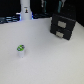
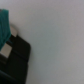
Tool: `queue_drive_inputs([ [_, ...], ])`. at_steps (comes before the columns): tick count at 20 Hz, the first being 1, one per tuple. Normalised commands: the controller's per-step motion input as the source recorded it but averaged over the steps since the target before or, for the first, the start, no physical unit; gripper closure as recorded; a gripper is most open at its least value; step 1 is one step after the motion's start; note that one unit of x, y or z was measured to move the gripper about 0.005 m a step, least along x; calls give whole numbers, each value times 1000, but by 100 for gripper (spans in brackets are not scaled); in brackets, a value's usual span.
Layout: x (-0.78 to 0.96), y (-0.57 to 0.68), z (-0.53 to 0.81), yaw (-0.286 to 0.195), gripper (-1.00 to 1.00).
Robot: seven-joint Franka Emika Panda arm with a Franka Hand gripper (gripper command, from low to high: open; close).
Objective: Open the kcup holder, insert the kcup into the holder, and close the kcup holder
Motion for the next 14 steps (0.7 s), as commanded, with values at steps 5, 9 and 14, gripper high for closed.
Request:
queue_drive_inputs([
  [5, -218, 702, 3, -197, -100],
  [9, -236, 682, -74, -190, -100],
  [14, -226, 631, -192, -186, -100],
])
